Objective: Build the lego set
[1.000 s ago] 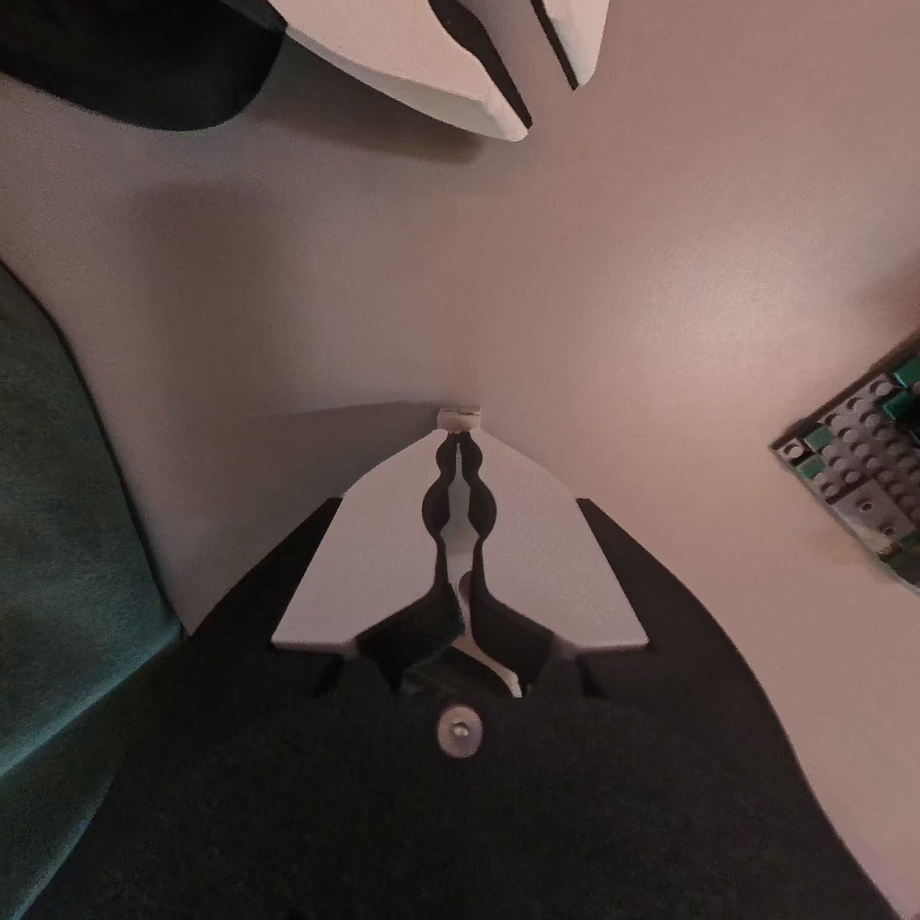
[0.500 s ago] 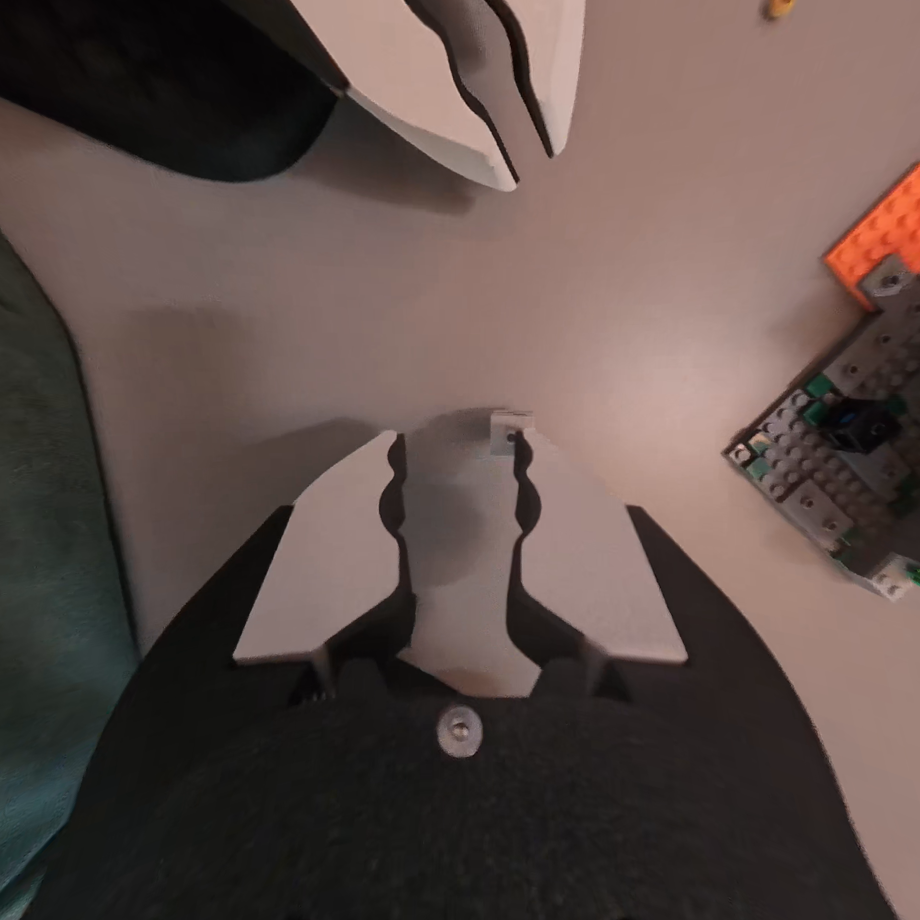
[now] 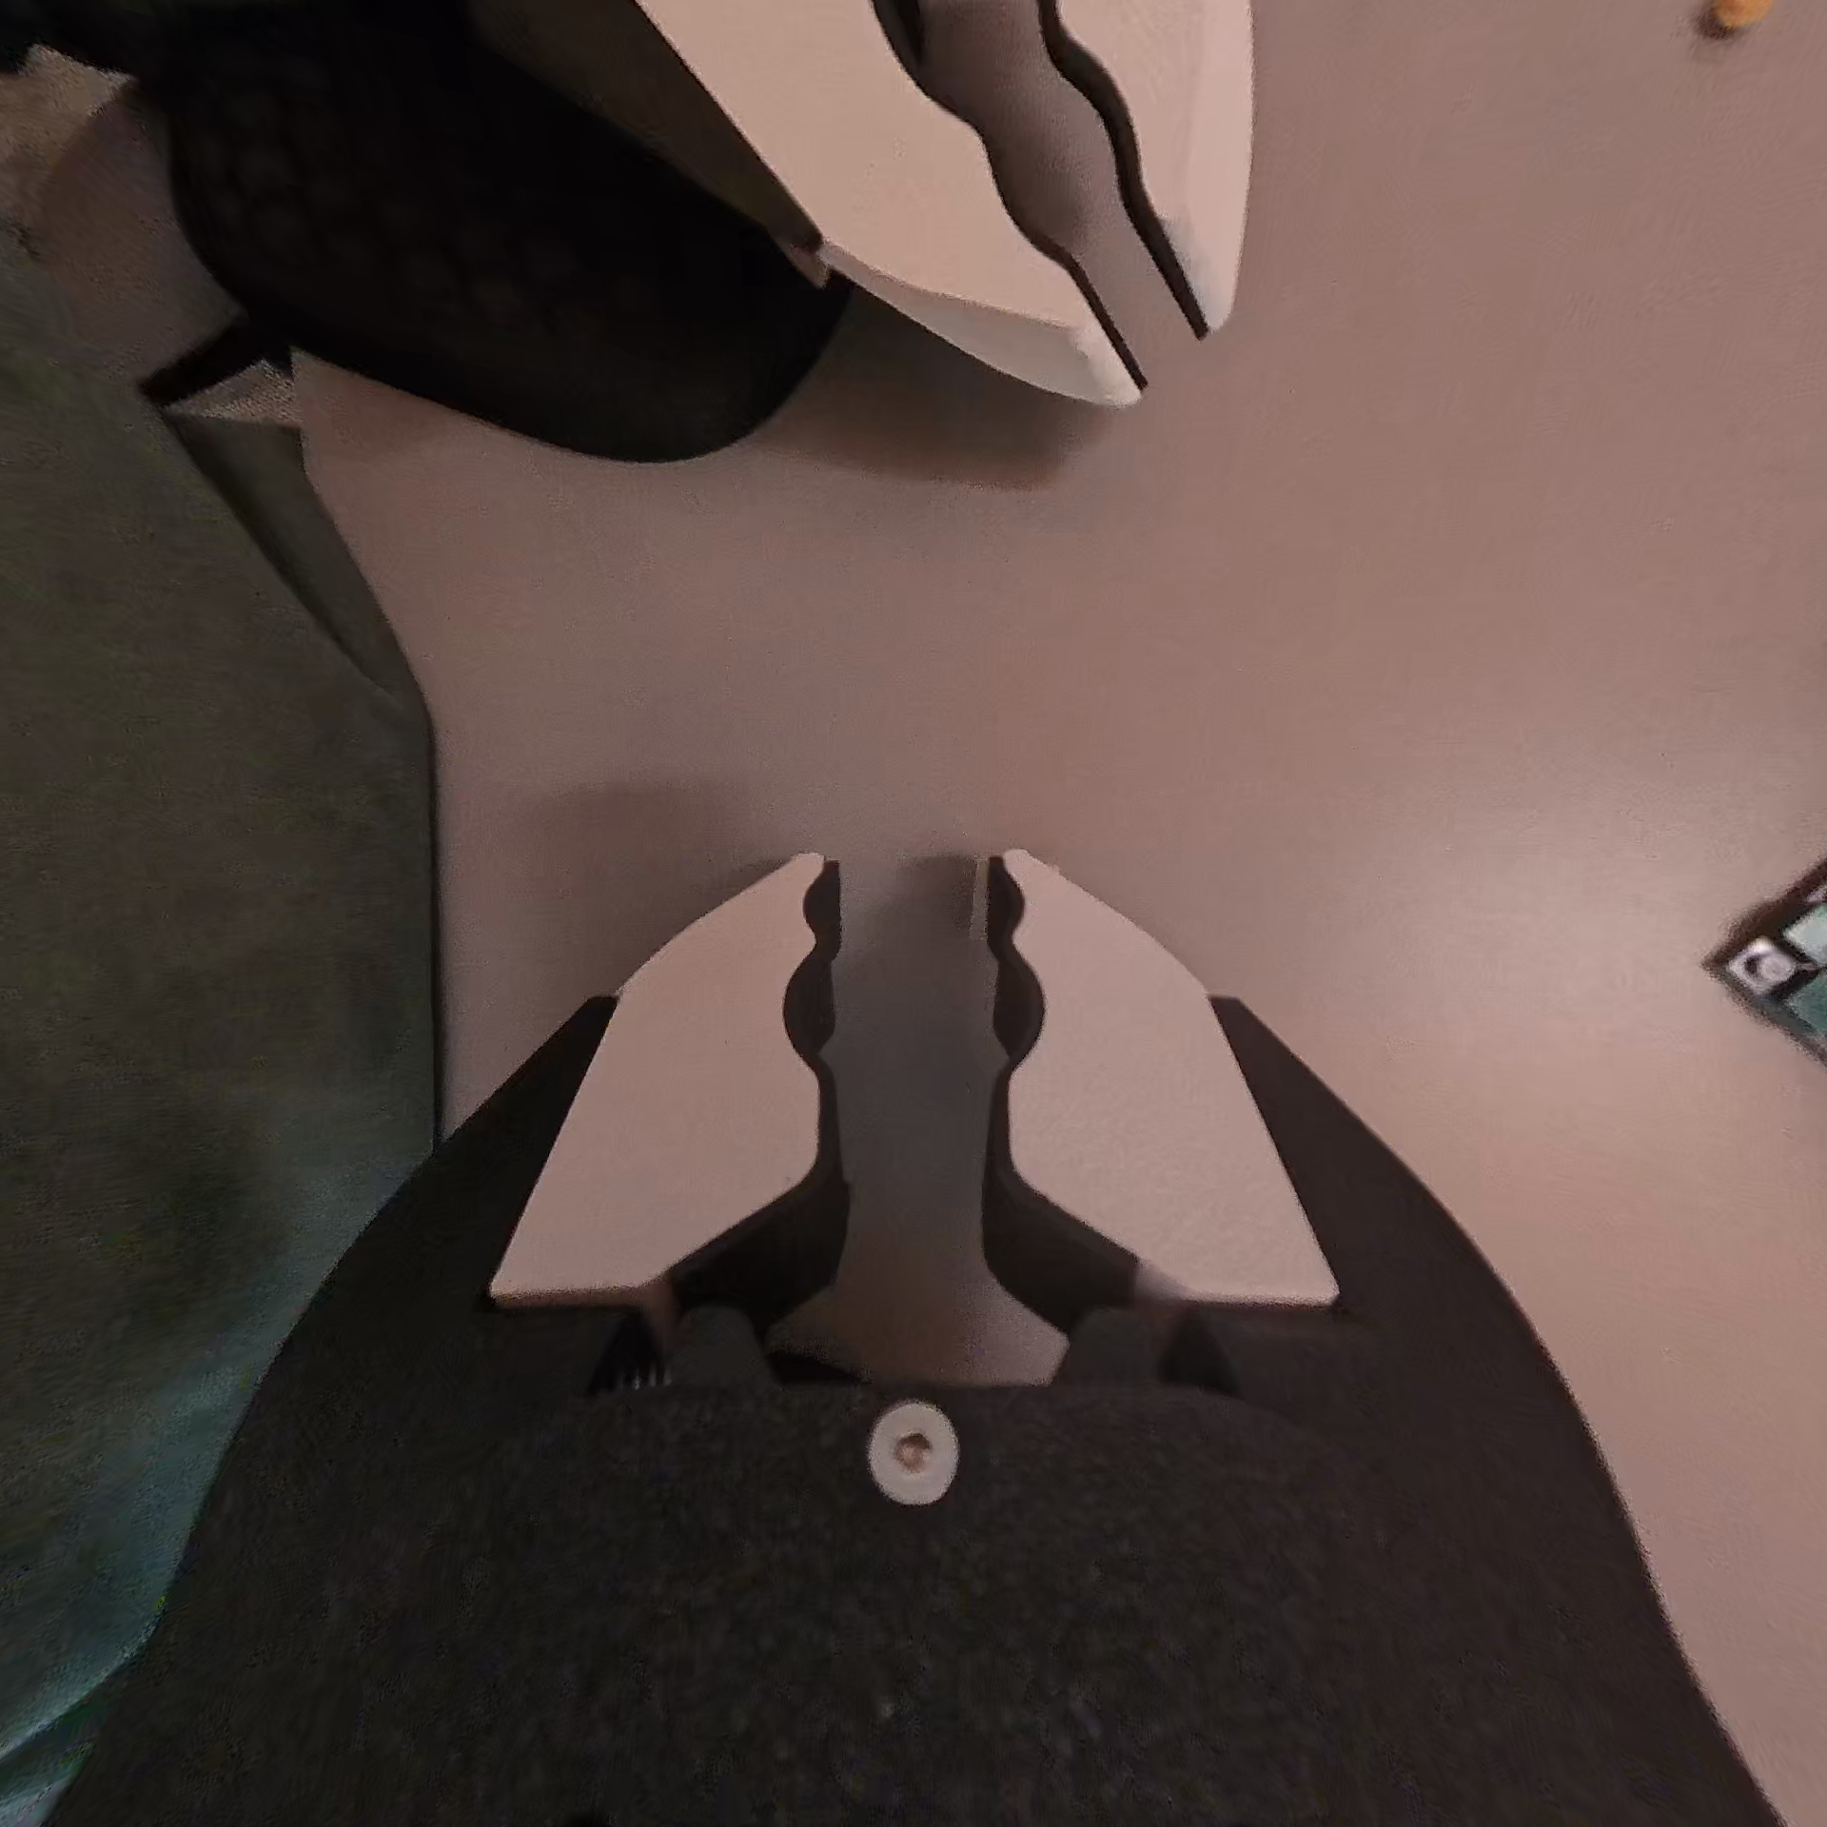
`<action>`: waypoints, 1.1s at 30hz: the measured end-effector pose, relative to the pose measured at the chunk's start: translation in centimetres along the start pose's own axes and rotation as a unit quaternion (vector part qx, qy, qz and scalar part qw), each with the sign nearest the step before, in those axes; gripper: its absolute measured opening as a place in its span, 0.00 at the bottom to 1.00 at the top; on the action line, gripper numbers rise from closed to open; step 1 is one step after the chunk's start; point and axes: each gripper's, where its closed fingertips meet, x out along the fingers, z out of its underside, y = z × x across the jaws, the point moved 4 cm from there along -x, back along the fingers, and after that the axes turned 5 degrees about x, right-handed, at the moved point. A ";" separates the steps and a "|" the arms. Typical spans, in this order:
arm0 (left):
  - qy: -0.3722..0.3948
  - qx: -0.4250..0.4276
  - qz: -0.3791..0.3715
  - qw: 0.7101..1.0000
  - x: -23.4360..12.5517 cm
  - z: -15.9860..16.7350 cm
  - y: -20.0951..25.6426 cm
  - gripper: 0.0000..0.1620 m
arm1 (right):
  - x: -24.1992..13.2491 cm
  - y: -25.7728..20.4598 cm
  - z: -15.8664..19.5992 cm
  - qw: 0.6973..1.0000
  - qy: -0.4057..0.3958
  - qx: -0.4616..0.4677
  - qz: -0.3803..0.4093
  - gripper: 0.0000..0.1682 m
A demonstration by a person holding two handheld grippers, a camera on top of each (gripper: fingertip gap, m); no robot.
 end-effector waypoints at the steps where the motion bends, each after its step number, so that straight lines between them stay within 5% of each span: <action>1: 0.002 0.001 0.002 1.000 0.0 -0.1 0.0 0.05 | 0.0 0.0 0.0 1.000 0.005 -0.014 0.002 0.17; 12: 0.012 0.007 0.010 1.000 0.3 -1.1 -0.1 0.07 | 0.5 1.6 1.6 0.997 0.034 -0.026 0.070 0.22; 15: 0.046 0.009 0.031 0.998 0.0 -2.5 0.5 0.09 | 0.4 2.2 1.5 0.994 0.031 -0.054 0.086 0.10; 20: 0.123 0.046 0.075 0.989 -0.6 -5.2 2.5 0.15 | -1.8 1.2 -0.1 0.984 0.124 0.038 -0.119 0.10; 26: 0.192 0.090 0.076 0.974 -0.9 -9.1 3.3 0.24 | -5.3 0.4 -1.7 0.884 0.195 0.184 -0.384 0.09; 33: 0.206 0.113 0.101 0.967 -0.4 -10.9 4.3 0.13 | -5.7 -0.9 -1.1 0.860 0.189 0.187 -0.435 0.10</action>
